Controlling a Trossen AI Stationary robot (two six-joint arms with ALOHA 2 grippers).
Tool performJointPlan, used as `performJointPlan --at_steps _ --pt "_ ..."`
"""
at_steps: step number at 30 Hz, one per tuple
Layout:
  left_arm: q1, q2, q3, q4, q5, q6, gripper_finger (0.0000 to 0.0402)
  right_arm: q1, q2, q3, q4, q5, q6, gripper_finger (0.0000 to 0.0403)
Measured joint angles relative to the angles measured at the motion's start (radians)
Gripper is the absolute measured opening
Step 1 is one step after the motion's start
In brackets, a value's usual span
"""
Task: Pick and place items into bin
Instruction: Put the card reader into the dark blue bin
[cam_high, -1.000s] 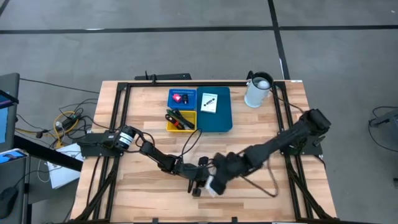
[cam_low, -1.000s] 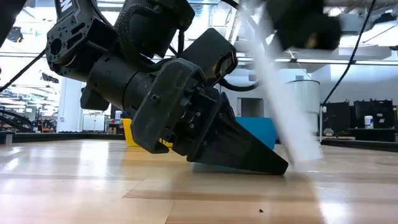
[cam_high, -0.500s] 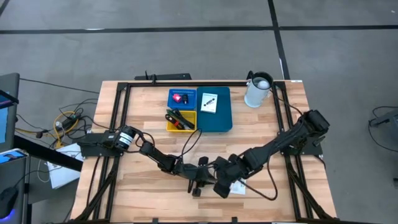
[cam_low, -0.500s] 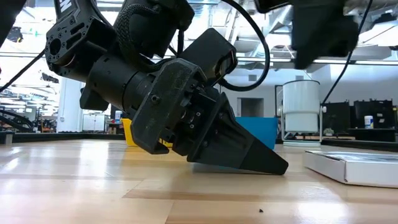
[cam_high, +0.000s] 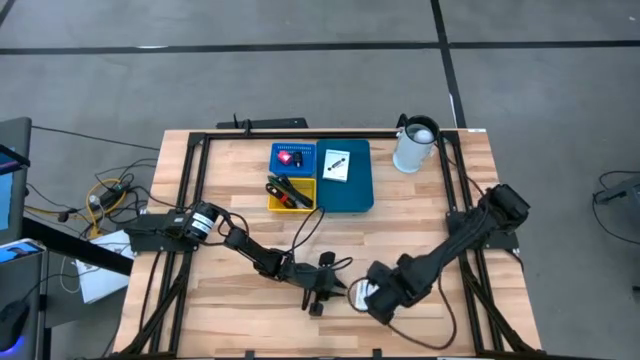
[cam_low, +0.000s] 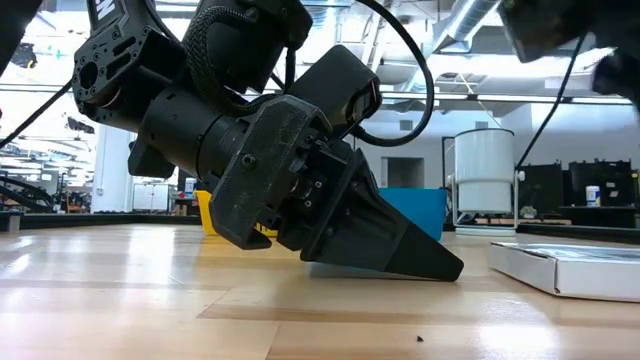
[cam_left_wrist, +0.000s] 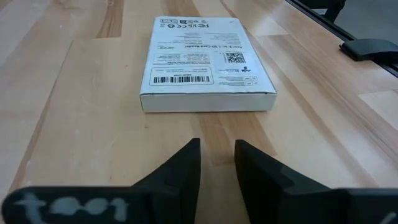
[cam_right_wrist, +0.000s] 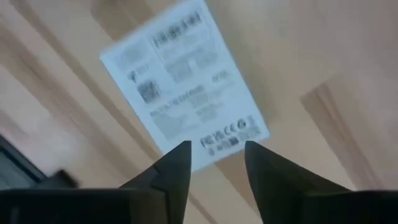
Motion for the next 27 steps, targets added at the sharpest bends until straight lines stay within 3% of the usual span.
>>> performJointPlan --at_steps 12,27 --pt "0.0 0.0 0.0 0.003 -0.001 0.0 0.0095 0.027 0.189 0.009 0.139 -0.051 -0.055 0.0255" --pt "0.0 0.0 0.0 0.003 -0.001 0.0 0.0095 -0.013 0.198 0.004 0.183 -0.086 -0.266 0.026"
